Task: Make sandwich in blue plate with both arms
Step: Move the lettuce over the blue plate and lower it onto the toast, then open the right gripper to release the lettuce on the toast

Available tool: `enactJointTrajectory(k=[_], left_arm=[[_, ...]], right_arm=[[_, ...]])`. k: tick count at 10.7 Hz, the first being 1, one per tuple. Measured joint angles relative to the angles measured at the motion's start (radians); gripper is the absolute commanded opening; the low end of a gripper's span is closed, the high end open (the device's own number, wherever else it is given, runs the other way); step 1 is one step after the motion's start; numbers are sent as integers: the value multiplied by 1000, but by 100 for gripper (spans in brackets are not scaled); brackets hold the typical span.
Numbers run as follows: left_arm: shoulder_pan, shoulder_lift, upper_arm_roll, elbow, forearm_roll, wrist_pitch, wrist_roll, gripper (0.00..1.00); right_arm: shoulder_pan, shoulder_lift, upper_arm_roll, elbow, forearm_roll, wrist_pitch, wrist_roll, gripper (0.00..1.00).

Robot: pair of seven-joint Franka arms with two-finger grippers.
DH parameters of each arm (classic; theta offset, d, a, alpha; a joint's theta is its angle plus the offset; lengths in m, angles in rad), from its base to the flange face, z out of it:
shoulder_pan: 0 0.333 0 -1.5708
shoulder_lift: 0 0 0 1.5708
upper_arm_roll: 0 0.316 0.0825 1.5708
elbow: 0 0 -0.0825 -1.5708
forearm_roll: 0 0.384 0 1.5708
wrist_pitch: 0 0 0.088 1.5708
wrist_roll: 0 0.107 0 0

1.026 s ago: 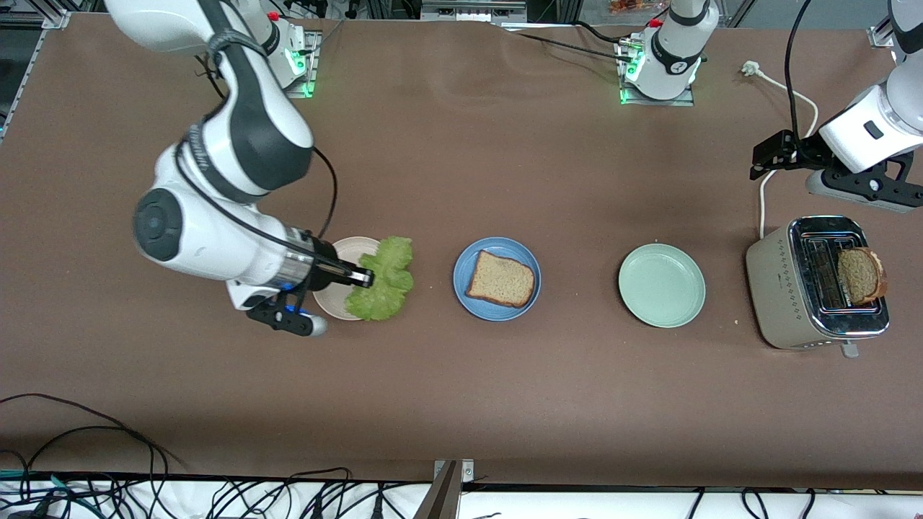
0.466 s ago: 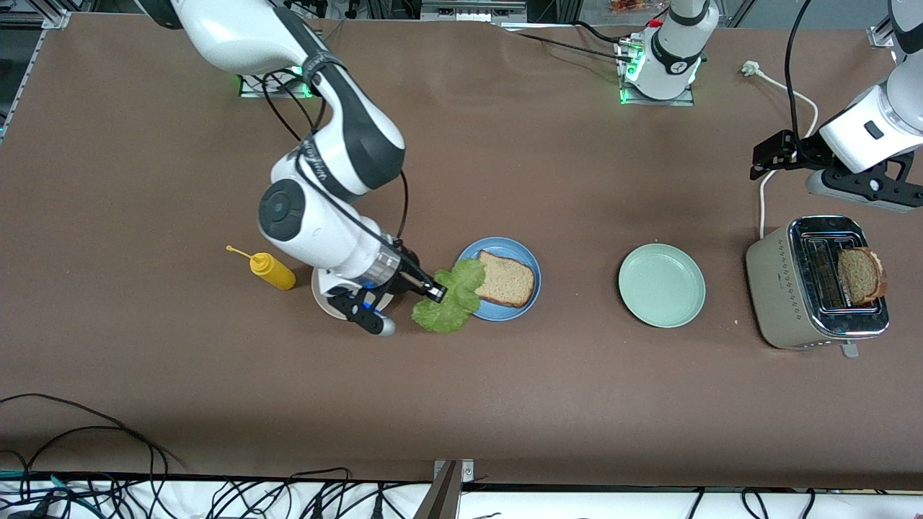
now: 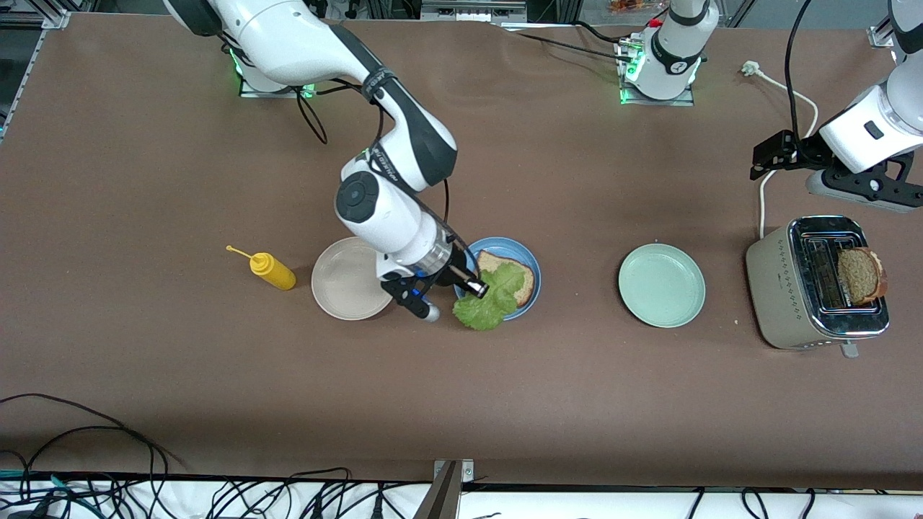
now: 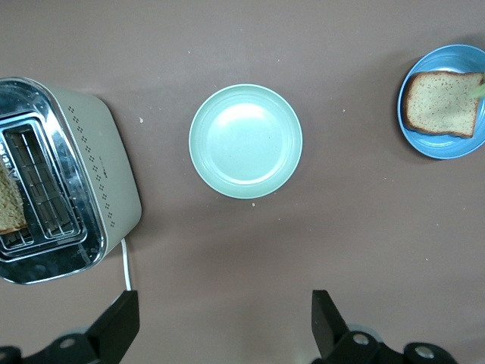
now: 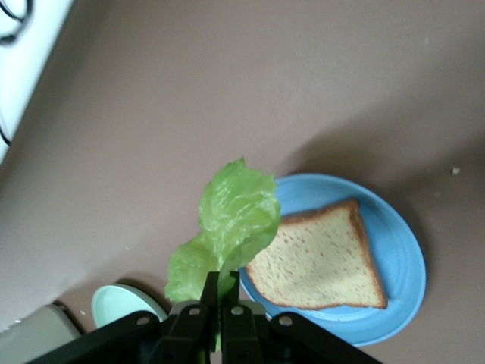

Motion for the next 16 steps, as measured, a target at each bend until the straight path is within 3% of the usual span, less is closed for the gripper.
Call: enactJointTrajectory(k=[4, 8, 16], left_arm=[[0, 0, 0, 0, 0, 0, 0, 100], [0, 1, 0, 1, 0, 0, 0, 100], [0, 1, 0, 1, 0, 0, 0, 100]], right_arm=[[47, 1, -1, -78, -5, 43, 0, 0], [81, 5, -1, -184, -7, 205, 0, 0], [112, 24, -1, -237, -7, 295, 0, 0]])
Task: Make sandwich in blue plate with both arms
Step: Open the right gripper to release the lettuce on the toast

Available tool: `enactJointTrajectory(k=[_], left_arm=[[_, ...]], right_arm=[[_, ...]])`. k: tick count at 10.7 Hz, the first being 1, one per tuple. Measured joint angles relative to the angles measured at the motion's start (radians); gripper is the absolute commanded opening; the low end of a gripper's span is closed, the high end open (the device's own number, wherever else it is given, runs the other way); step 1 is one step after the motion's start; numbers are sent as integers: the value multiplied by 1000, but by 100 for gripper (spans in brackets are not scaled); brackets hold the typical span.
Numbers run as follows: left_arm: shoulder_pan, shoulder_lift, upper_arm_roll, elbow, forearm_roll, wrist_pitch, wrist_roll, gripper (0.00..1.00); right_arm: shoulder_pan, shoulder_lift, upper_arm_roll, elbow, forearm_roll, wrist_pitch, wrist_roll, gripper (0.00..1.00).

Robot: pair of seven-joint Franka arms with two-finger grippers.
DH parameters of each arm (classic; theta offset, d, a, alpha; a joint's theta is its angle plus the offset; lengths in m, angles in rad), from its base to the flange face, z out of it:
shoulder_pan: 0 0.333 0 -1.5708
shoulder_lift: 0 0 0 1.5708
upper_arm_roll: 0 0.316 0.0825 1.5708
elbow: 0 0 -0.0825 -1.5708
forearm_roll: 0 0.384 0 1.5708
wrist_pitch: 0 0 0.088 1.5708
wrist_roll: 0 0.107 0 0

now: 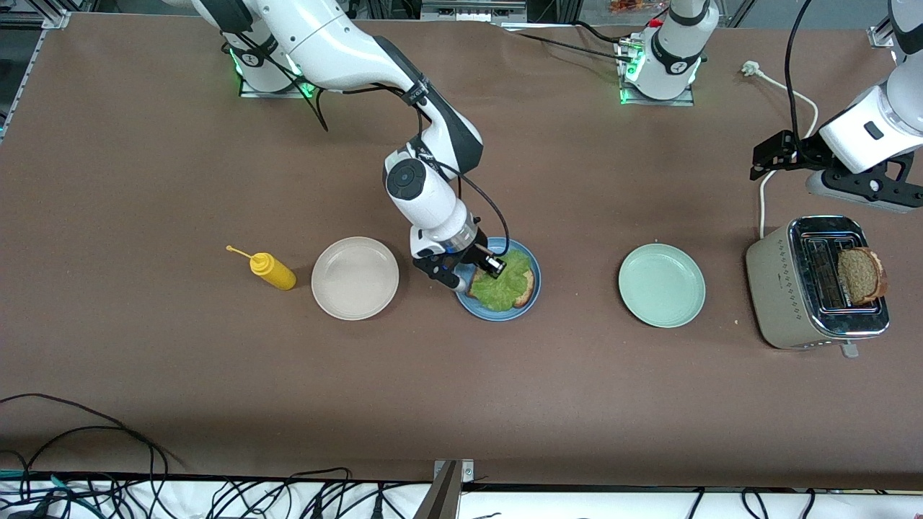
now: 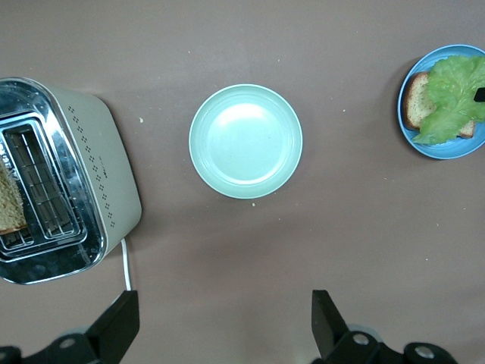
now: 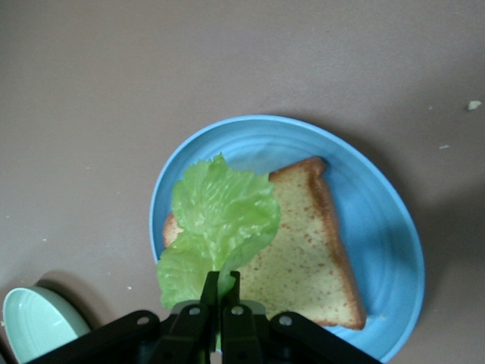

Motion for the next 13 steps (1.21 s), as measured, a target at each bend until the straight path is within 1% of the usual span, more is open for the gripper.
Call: enactJointTrajectory(k=[1, 2, 5, 9, 11, 13], left_arm=[[0, 0, 0, 0, 0, 0, 0, 100], [0, 0, 0, 0, 0, 0, 0, 100], [0, 0, 0, 0, 0, 0, 0, 100], [0, 0, 0, 0, 0, 0, 0, 100], [0, 0, 0, 0, 0, 0, 0, 100], [0, 0, 0, 0, 0, 0, 0, 100]], right_arm=[[0, 0, -1, -9, -4, 9, -2, 49], [0, 0, -2, -17, -9, 13, -8, 99], [0, 0, -6, -41, -25, 29, -44, 100], [0, -6, -41, -51, -40, 20, -104, 100], [1, -28, -72, -58, -43, -58, -183, 100], [0, -78, -126, -72, -46, -193, -308, 100]])
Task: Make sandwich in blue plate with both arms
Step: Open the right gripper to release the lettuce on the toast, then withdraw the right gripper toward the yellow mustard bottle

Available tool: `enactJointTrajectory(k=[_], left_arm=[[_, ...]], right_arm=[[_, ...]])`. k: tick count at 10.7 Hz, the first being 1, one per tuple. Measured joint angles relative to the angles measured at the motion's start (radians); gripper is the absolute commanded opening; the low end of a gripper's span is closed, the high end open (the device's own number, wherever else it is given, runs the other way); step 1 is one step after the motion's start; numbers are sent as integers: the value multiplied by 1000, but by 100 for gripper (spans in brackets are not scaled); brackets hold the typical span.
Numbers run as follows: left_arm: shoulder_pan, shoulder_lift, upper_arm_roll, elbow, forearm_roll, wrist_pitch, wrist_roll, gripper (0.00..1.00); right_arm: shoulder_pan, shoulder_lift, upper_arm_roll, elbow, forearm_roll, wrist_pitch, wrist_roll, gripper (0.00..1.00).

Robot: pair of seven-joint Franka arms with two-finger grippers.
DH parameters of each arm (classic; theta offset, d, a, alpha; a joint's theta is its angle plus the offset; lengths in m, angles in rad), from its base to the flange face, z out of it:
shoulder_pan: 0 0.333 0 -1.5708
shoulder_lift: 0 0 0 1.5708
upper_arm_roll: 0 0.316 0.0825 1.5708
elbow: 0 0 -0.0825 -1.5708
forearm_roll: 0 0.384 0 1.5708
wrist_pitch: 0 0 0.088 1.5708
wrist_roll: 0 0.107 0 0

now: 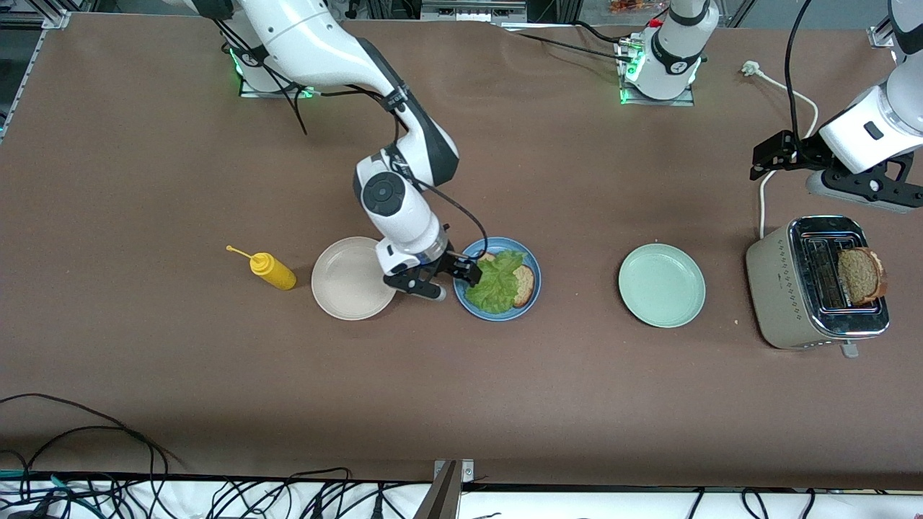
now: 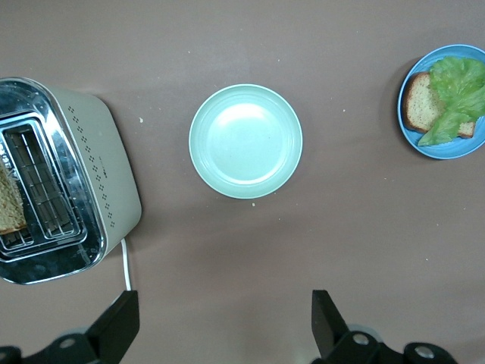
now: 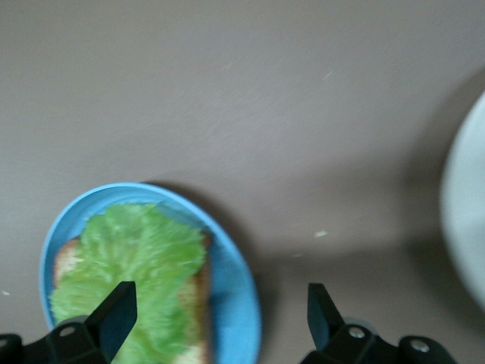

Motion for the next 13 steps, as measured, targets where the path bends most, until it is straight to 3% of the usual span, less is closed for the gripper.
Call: enactJointTrajectory(k=[5, 13], left_arm=[[0, 0, 0, 0, 0, 0, 0, 100], [0, 0, 0, 0, 0, 0, 0, 100]], right_arm=[[-5, -159, -223, -52, -2, -354, -430, 100], [-7, -279, -531, -69, -2, -625, -1039, 100]])
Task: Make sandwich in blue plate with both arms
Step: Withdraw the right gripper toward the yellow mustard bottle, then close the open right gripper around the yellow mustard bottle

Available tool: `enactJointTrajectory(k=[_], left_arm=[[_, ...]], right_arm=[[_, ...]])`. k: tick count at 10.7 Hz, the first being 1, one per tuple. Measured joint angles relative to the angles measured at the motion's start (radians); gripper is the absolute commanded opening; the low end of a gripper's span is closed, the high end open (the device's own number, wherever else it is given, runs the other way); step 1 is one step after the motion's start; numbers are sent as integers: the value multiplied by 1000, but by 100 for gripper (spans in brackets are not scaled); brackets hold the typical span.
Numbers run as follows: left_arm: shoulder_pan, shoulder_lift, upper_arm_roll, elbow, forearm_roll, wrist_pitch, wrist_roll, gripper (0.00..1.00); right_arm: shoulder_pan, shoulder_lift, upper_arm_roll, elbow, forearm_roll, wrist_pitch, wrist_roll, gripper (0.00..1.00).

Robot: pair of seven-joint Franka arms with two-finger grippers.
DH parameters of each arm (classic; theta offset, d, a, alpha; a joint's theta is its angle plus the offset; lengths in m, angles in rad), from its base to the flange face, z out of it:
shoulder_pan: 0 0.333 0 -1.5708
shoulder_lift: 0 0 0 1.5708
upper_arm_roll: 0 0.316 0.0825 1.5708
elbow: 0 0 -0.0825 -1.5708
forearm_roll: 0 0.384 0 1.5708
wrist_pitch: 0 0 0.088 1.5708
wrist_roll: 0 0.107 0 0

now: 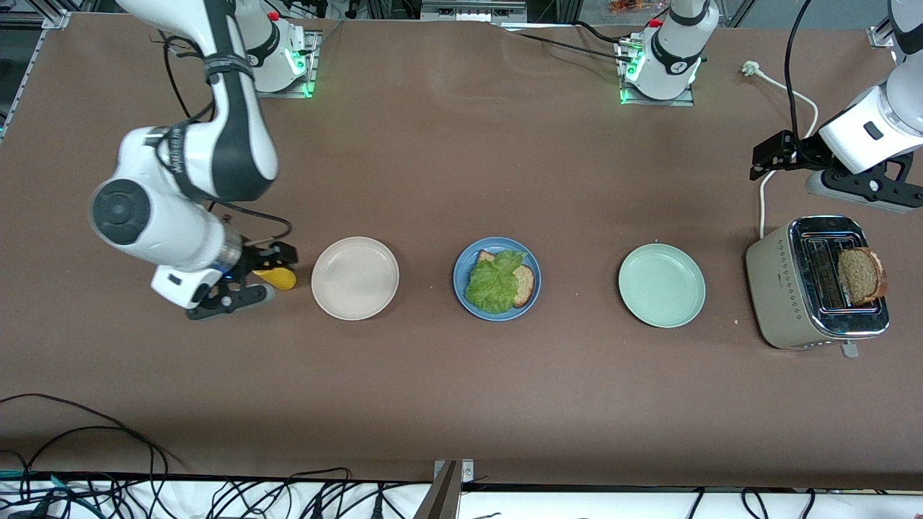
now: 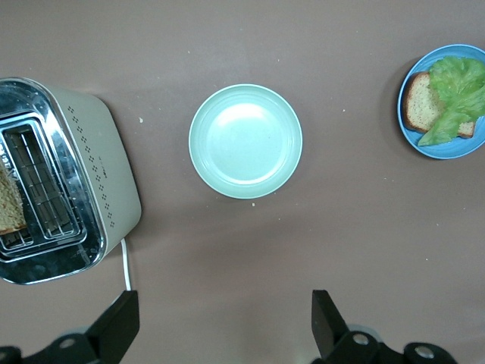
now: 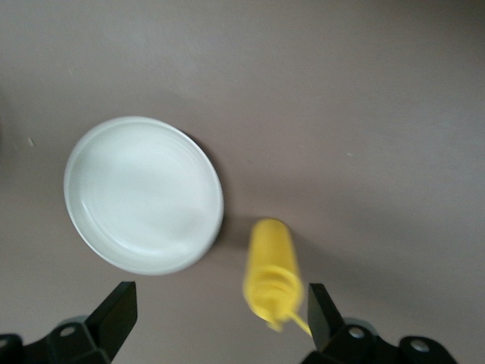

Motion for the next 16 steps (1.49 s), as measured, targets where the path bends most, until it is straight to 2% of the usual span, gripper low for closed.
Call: enactJointTrajectory(k=[3, 7, 10, 11, 12, 14, 15, 16], left_arm=[[0, 0, 0, 0, 0, 0, 0, 100], [0, 0, 0, 0, 0, 0, 0, 100], [0, 0, 0, 0, 0, 0, 0, 100], [0, 0, 1, 0, 0, 0, 0, 100], [0, 0, 1, 0, 0, 0, 0, 100], [0, 0, 1, 0, 0, 0, 0, 100], [0, 0, 1, 0, 0, 0, 0, 100], [0, 0, 1, 0, 0, 0, 0, 100]], right_arm=[[-8, -30, -81, -16, 2, -68, -249, 100], [-59, -41, -95, -31, 58, -103, -493, 100], [-192, -44, -99, -35, 137, -168, -721, 100], [-257, -54, -49, -37, 138, -169, -730, 100], [-380, -77, 89, -38, 83, -161, -715, 100], [-660, -124, 402, -54, -39, -128, -650, 100], [-759, -142, 516, -76, -54, -112, -644, 100], [-807, -152, 576, -103, -56, -88, -651, 100]])
